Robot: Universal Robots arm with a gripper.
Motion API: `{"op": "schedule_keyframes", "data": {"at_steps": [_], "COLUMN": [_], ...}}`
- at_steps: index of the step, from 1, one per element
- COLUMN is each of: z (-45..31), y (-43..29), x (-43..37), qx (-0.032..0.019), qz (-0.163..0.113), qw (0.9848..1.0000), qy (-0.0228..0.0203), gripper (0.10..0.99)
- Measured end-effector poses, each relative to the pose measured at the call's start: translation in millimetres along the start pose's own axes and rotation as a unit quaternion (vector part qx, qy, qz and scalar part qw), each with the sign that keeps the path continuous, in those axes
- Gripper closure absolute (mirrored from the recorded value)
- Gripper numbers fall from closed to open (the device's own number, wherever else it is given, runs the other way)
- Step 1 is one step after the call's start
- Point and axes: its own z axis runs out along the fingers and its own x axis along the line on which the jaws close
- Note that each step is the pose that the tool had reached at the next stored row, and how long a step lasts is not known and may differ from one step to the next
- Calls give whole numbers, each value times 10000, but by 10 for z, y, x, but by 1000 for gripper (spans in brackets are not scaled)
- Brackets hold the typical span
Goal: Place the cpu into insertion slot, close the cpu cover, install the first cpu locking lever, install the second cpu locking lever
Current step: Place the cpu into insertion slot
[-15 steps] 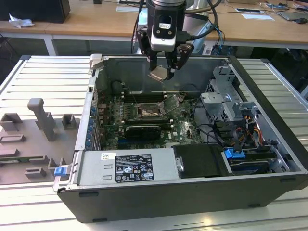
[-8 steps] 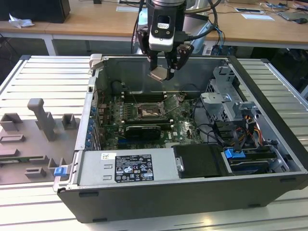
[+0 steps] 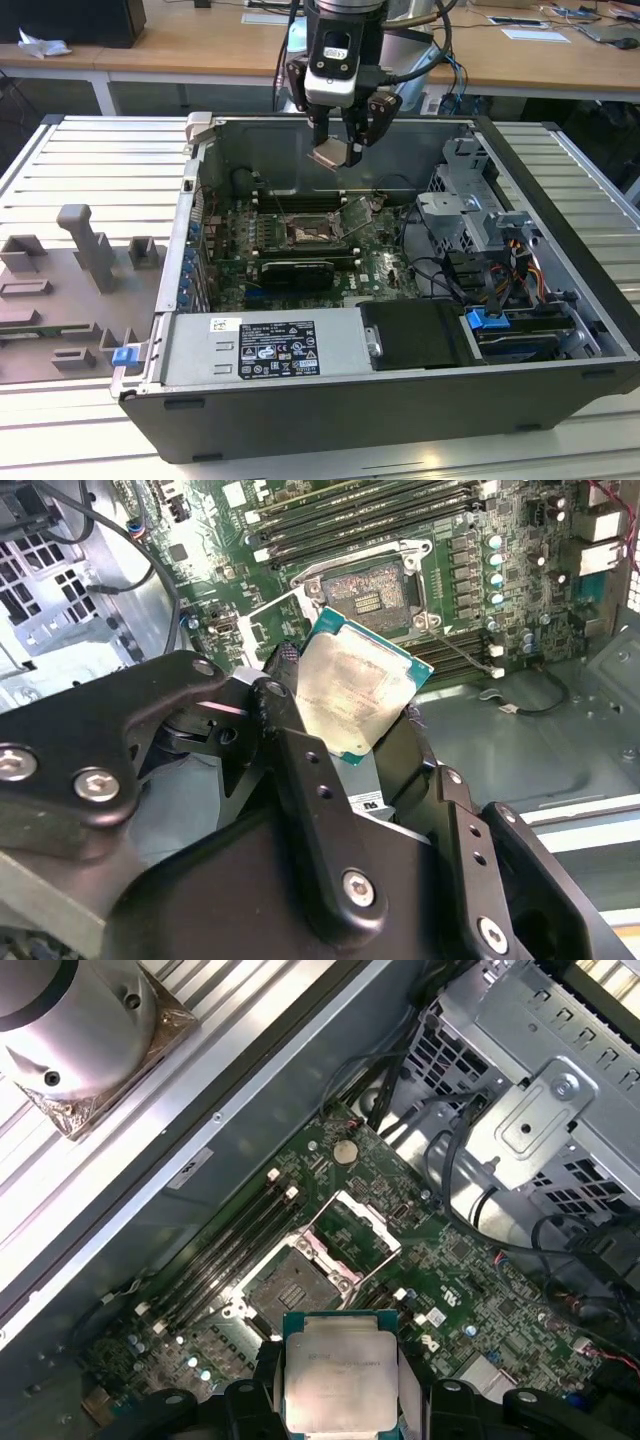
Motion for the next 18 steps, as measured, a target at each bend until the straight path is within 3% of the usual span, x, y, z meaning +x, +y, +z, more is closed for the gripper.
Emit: {"op": "schedule_keyframes", "data": {"at_steps": [13,18], "z": [1,3], "y": [0,0], "x": [0,0], "qx": [-11,-17], "qz": [596,923], "qw": [9982,9957], "qy": [-52,-81], "gripper": [545,545]}}
